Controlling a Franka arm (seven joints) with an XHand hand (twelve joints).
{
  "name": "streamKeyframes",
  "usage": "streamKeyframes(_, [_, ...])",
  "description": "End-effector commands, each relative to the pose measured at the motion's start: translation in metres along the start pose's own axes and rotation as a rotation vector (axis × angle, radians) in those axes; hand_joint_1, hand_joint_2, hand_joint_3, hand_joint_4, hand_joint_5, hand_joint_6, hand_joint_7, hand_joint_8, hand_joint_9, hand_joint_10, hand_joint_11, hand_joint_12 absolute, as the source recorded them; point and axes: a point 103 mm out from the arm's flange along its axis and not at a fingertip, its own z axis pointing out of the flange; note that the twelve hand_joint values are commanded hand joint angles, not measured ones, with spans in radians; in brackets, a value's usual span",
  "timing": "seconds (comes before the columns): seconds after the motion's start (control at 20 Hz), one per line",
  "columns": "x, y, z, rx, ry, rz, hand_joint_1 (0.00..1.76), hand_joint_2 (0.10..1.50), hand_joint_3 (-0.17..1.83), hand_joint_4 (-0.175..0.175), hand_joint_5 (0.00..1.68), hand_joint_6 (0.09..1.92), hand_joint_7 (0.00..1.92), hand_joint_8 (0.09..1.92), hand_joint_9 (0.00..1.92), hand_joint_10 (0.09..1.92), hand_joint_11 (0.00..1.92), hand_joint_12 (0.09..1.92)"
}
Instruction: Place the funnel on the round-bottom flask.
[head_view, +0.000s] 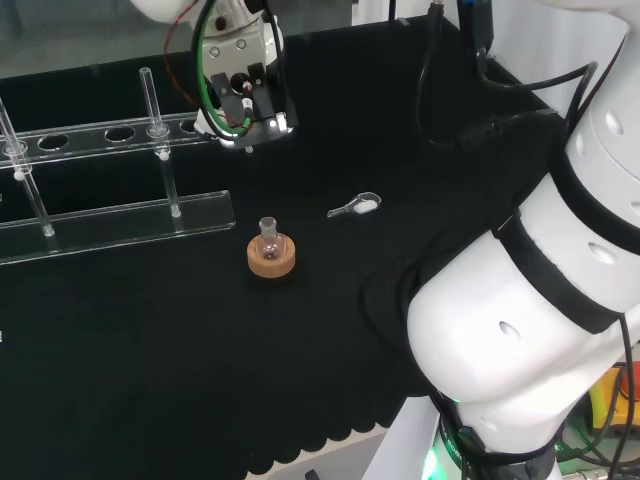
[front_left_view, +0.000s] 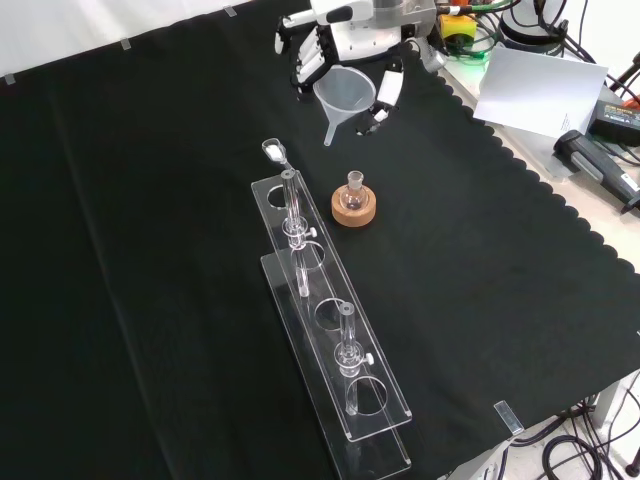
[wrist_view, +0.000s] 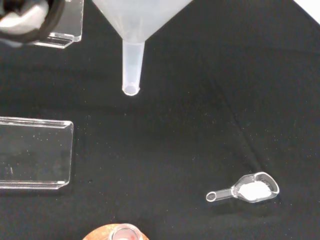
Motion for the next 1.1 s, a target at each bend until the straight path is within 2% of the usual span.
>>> streamKeyframes(0.05, [-0.015,-0.018,0.029,-0.026,-0.011,-0.068,0.82,0.5,0.77,0.028,0.8,0.75,1.14,0.87,0.9,0.35,0.0,1.18])
streamKeyframes(0.35, [-0.005,-0.029,0.059,-0.028,0.043,-0.053,0.82,0.5,0.77,0.03,0.81,0.75,1.15,0.87,0.9,0.35,0.0,1.18])
streamKeyframes(0.65, [-0.007,-0.039,0.078,-0.008,0.087,-0.075,0.82,0.5,0.78,0.031,0.81,0.75,1.15,0.86,0.91,0.35,0.0,1.18])
streamKeyframes(0.85, [-0.018,-0.041,0.079,-0.002,0.107,-0.07,0.82,0.5,0.78,0.031,0.81,0.75,1.15,0.86,0.91,0.35,0.0,1.18])
streamKeyframes(1.1, [-0.026,-0.038,0.069,0.032,0.141,-0.108,0.81,0.5,0.78,0.031,0.82,0.75,1.16,0.86,0.91,0.34,0.0,1.18])
